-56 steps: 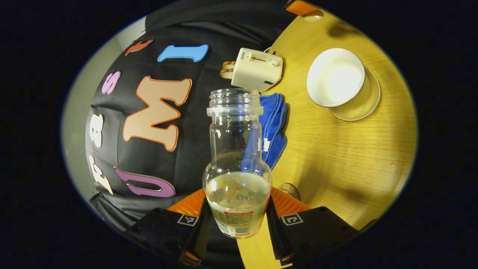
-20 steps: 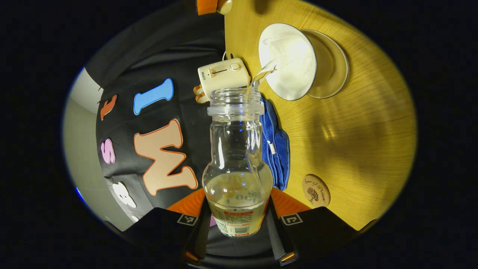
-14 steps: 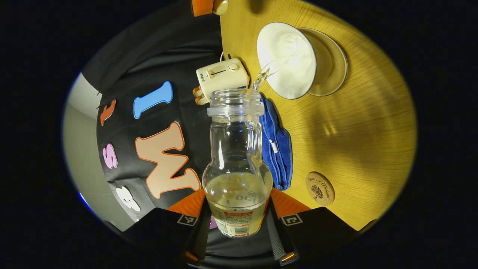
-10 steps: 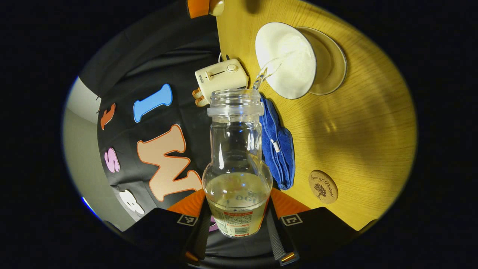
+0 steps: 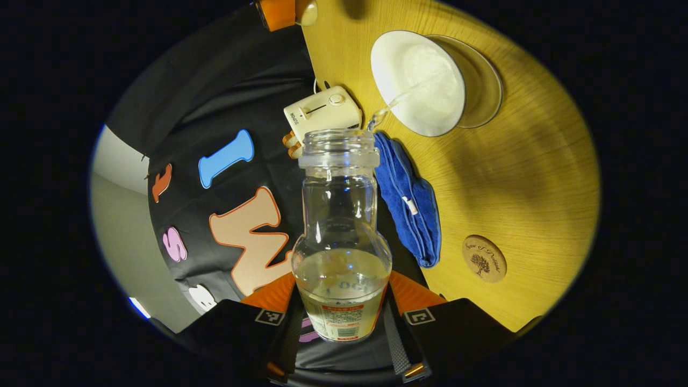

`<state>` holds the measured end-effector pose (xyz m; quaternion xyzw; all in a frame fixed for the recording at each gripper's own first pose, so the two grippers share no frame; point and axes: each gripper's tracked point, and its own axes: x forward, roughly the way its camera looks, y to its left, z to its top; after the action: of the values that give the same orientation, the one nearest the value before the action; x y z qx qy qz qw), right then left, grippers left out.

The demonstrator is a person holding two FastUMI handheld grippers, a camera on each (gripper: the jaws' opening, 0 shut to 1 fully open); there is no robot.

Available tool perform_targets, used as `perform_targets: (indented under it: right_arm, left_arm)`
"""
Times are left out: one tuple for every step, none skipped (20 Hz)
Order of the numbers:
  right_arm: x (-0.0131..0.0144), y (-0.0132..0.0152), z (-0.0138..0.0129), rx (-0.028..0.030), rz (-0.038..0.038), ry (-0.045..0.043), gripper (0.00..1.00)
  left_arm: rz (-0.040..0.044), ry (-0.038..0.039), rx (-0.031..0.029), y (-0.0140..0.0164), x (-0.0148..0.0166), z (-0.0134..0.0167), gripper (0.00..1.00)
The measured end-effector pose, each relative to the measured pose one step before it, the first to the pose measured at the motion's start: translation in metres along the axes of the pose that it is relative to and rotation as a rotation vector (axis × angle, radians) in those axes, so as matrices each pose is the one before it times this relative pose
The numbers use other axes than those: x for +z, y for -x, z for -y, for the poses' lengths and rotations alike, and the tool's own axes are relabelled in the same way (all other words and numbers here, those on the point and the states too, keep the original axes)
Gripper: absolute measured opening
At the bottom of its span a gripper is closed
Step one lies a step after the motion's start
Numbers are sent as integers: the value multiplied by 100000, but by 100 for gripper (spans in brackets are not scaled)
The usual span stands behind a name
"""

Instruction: Open the teacup lid with one hand, grasp the water bottle and pour water into the teacup with the other hand; after pouring, place the water bottle on the coaster and then close the teacup lid.

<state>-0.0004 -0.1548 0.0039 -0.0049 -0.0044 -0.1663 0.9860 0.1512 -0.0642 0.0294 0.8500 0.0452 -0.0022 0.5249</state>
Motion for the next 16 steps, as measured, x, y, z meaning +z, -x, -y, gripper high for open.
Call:
perform_targets:
  right_arm:
    - [9, -33, -17, -1, 10, 5, 31]
    - [-17, -40, 12, 9, 23, 34, 32]
    - [40, 24, -8, -4, -39, -35, 31]
    - [-53, -9, 12, 1, -42, -33, 31]
    - [43, 5, -19, 16, 50, 30, 31]
    - [-10, 9, 29, 4, -20, -8, 32]
    - [32, -3, -14, 0, -33, -31, 32]
    - [-72, -31, -7, 145, 30, -8, 32]
    - [26, -7, -52, 115, -6, 9, 32]
    - [-22, 1, 51, -37, -115, -43, 31]
    - [5, 21, 2, -8, 84, 56, 33]
    - [-2, -30, -21, 8, 33, 44, 31]
    - [72, 19, 19, 1, -40, -46, 31]
    - [-71, -38, -15, 16, -13, -7, 31]
    - [40, -16, -12, 3, 62, 38, 31]
    - [-14, 45, 39, 14, -18, -8, 31]
  left_arm:
    - [50, -459, 514, -100, -123, 31, 64]
    - [-60, 43, 593, 11, -92, -50, 65]
    - [114, -130, 513, -4, -19, -98, 64]
    - [185, 28, 525, 7, 56, -35, 64]
    - [34, -241, 168, -66, 39, 77, 65]
    - [171, -306, 160, 6, 5, -81, 65]
    - [128, -645, 162, 38, 34, -89, 65]
    - [115, -716, 263, 27, 50, -38, 65]
    - [141, -857, 317, -14, 8, -73, 65]
    - [63, -652, 263, -33, -26, -28, 65]
    - [195, -598, 381, 62, 94, -43, 64]
    - [147, -189, 138, -42, -4, 63, 64]
    - [-80, 395, -470, -40, 2, 157, 64]
    - [122, 1306, -1383, -299, 23, 442, 65]
    - [45, 1285, -1155, -273, 1, 527, 65]
    - [165, 2411, -659, -75, -77, 298, 64]
